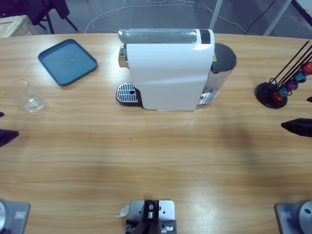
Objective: Pour coffee
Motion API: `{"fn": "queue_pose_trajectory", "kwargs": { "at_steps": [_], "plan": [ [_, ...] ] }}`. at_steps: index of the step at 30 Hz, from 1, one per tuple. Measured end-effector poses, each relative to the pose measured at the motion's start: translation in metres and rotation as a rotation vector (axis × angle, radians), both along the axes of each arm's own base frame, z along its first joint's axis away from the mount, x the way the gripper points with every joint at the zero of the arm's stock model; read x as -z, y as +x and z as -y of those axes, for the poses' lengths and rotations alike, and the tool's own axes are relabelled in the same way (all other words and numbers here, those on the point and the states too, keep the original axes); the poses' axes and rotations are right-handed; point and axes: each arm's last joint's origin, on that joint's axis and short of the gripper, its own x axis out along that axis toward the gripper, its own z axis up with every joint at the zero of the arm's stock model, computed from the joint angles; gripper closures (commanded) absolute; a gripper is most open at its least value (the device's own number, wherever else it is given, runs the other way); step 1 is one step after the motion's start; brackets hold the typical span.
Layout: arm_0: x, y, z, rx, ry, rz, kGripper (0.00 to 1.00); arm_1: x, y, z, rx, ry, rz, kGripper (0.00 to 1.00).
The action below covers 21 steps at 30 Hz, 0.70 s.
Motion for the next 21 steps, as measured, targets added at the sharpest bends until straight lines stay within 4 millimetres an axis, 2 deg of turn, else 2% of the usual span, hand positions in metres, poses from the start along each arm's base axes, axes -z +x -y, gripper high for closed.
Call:
{"fn": "queue_pose_trajectory", "kwargs": {
  "at_steps": [10,12,14,17,19,21],
  "plan": [
    [0.003,0.000,-0.001,-0.004,0.004,-0.004,0.018,0.000,-0.001,-0.003,-0.027,0.005,0.007,0.000],
    [-0.004,0.006,0.005,-0.030,-0.017,-0.029,0.018,0.000,-0.002,-0.003,-0.029,0.007,0.010,0.000],
    [-0.023,0.021,0.017,-0.091,-0.103,-0.051,0.003,-0.002,-0.005,-0.002,-0.031,0.013,0.023,0.000],
    [-0.049,0.063,0.047,-0.203,-0.264,-0.130,0.000,-0.003,-0.008,0.000,-0.032,0.018,0.034,0.000],
    [-0.053,0.098,0.068,-0.242,-0.316,-0.198,0.010,-0.003,-0.008,-0.001,-0.036,0.018,0.034,0.000],
    [-0.048,0.132,0.085,-0.278,-0.360,-0.291,0.004,-0.003,-0.009,-0.002,-0.049,0.018,0.035,0.000]
  ]
}}
